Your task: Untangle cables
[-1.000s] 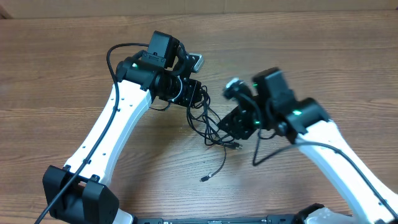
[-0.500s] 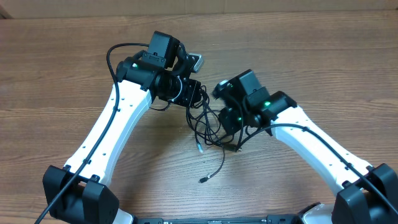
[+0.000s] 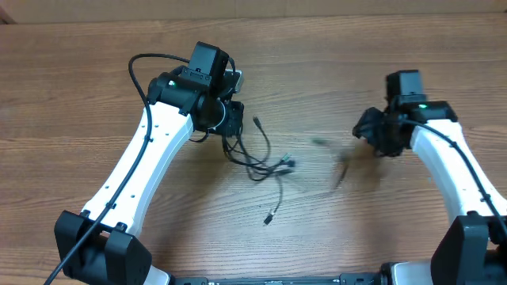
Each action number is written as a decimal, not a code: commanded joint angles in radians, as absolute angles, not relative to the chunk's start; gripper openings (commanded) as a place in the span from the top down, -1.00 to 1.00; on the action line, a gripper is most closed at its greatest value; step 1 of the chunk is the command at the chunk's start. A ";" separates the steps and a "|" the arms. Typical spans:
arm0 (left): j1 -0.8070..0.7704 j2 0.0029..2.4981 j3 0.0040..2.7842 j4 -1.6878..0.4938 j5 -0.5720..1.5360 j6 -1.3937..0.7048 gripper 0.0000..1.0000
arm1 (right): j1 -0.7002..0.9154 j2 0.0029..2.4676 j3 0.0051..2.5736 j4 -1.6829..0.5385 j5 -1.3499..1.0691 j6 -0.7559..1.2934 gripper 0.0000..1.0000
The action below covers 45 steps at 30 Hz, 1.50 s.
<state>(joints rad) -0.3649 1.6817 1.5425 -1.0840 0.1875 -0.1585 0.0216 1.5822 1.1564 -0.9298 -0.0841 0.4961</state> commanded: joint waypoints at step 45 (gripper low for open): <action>-0.359 1.668 1.566 -0.993 0.955 0.263 0.91 | 0.165 1.562 1.151 -0.752 -1.064 -0.031 -0.16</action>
<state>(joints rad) -0.3576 1.6817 1.5429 -1.0100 0.8932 0.2916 0.1596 1.5818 1.1553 -0.7387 -1.0306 -0.0372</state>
